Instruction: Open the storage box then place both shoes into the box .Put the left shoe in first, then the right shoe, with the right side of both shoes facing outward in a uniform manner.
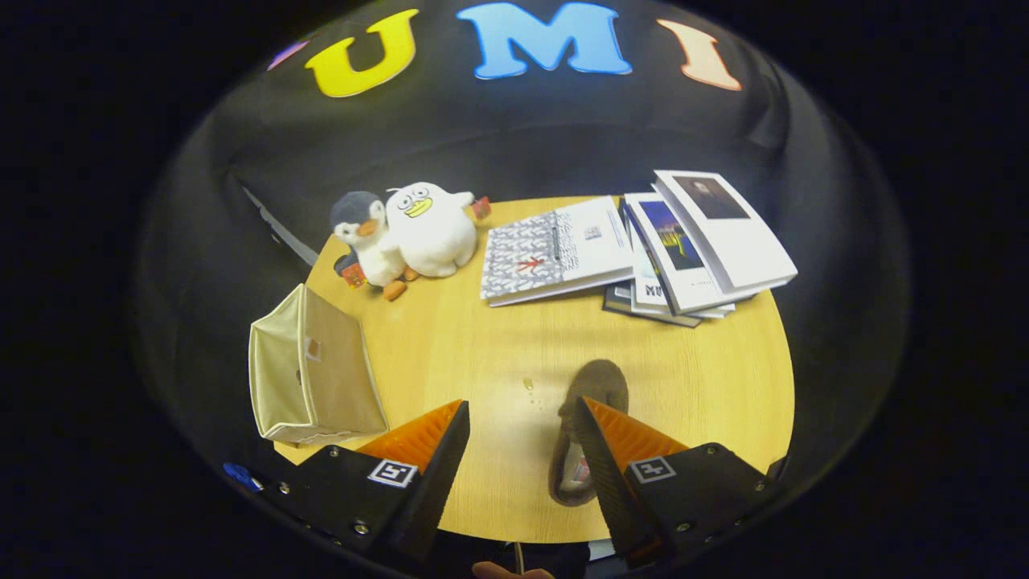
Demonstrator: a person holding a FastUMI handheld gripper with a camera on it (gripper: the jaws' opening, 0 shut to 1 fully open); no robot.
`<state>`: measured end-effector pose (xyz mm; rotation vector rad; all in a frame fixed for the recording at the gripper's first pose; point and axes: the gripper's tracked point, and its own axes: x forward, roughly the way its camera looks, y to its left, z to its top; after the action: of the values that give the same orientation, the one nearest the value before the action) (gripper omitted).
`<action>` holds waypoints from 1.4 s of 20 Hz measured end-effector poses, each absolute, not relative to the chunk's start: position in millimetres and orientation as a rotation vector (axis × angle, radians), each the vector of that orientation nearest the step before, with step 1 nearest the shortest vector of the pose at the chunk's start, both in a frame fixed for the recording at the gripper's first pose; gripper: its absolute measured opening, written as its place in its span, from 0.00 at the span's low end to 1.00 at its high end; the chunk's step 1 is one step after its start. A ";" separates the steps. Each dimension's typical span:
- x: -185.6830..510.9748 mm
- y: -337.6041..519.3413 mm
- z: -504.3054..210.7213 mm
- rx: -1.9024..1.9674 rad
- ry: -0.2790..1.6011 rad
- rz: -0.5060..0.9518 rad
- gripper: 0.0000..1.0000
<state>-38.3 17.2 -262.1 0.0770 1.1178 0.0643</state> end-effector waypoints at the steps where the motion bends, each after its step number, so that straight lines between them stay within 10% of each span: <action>1: -41.3 5.1 -270.8 0.082 1.141 0.048 0.81; 21: -77.1 -64.8 -437.8 0.156 1.521 -0.051 0.81; 24: -77.6 -69.9 -444.6 0.140 1.511 -0.065 0.17; 28: -78.2 -69.4 -434.3 0.145 1.504 -0.061 0.00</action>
<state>-78.2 -69.4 -434.3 0.1448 1.5041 -0.0606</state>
